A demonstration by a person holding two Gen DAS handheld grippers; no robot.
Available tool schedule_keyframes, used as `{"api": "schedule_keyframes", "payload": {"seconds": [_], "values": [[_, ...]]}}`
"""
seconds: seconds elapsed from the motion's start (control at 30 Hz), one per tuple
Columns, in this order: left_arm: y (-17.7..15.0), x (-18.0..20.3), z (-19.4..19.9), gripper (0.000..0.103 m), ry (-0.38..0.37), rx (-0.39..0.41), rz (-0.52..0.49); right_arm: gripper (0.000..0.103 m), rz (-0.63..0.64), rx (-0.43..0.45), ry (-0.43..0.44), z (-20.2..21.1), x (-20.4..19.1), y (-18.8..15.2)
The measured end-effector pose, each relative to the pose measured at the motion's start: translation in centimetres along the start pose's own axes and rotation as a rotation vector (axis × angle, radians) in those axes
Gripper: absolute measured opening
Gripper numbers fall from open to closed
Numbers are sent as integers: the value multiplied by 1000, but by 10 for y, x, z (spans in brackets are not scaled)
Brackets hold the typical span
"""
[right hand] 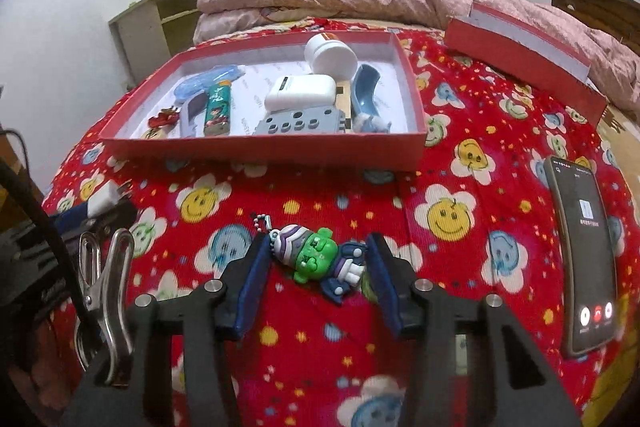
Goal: Organize rigid objects
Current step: 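Carry the green keychain and white plug over the tray with both grippers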
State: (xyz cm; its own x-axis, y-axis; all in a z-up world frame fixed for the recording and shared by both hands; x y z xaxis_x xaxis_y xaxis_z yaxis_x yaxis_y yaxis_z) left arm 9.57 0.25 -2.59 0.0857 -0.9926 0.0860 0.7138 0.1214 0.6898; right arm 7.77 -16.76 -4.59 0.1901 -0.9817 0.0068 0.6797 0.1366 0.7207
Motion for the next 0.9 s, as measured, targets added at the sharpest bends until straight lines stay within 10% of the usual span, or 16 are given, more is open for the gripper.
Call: {"api": "schedule_keyframes", "payload": {"seconds": [0.9], "values": [[0, 0, 4, 39, -50, -3, 25, 51, 29, 11, -22, 0, -3, -2]]}}
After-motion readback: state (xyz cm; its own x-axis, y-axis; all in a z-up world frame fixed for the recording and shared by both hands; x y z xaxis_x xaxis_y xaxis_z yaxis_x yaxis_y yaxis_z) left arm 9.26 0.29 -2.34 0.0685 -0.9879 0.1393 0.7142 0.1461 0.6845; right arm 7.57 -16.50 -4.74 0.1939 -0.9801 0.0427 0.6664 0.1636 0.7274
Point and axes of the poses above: each gripper's, at about its wrist camera, not at the fingertips, and z roughly against the way its jaws point, x to its right, y to its top, the point moved 6 cm from there along -z, roughly the way its jaws point, and after that the axes turned 7 degrees about z, right-handed, at the moved point
